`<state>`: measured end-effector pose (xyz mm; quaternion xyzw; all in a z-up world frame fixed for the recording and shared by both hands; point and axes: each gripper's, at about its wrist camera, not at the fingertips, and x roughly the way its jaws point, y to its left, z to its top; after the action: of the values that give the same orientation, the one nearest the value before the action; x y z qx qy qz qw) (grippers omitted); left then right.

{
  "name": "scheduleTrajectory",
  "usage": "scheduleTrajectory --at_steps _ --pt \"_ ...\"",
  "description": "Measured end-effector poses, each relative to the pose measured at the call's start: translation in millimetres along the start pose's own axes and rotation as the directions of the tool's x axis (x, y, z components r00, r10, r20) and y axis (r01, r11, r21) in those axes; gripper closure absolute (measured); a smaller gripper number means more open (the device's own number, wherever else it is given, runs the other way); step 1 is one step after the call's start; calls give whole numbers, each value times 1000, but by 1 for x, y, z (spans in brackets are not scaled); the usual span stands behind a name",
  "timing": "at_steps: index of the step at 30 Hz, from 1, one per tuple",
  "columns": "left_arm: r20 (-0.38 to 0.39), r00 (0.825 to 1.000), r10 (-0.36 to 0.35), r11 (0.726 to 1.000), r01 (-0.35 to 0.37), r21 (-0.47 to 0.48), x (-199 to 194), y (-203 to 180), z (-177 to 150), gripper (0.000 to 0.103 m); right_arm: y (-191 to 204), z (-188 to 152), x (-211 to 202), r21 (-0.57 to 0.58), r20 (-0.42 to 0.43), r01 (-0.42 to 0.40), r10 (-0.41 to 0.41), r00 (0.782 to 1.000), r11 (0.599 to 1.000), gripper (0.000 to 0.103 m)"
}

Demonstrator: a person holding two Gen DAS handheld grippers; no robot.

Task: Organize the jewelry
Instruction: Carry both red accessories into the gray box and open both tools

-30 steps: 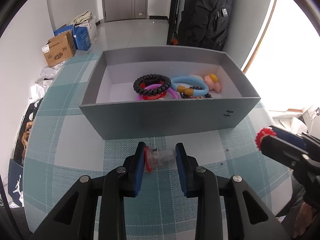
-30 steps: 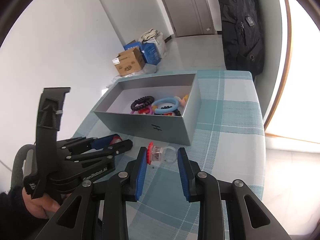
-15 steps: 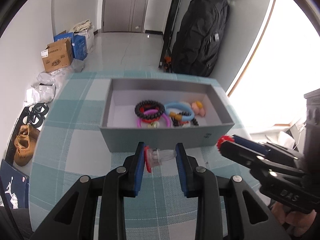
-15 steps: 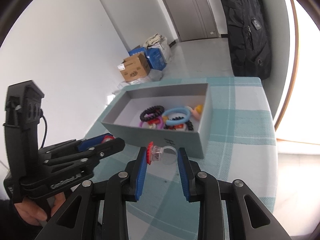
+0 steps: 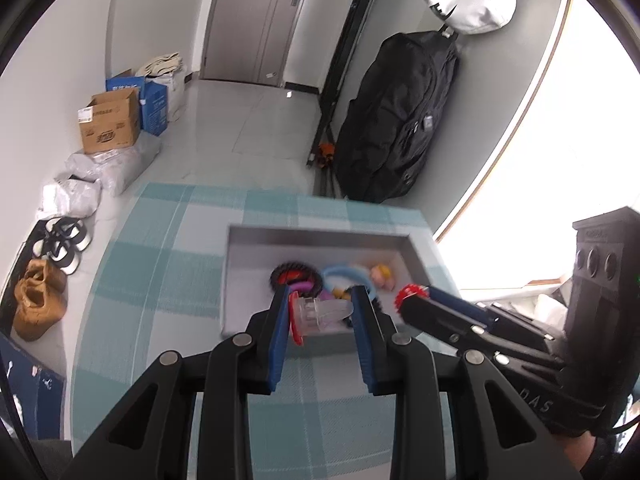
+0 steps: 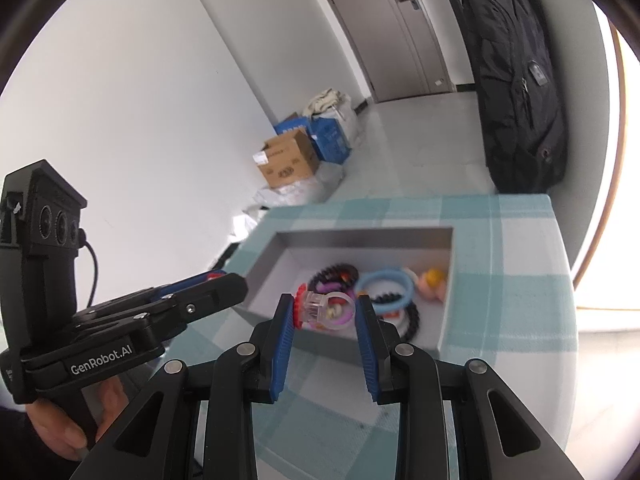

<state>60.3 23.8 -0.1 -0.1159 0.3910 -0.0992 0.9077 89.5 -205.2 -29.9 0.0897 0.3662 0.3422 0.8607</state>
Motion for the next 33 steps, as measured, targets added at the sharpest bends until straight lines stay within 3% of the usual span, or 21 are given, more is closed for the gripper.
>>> scheduleTrajectory --at_steps 14,33 --pt "-44 999 -14 1000 13 -25 37 10 18 78 -15 30 14 11 15 3 -3 1000 1000 74" --pt "-125 991 -44 998 37 -52 56 16 20 78 -31 31 29 44 -31 21 -20 999 999 72"
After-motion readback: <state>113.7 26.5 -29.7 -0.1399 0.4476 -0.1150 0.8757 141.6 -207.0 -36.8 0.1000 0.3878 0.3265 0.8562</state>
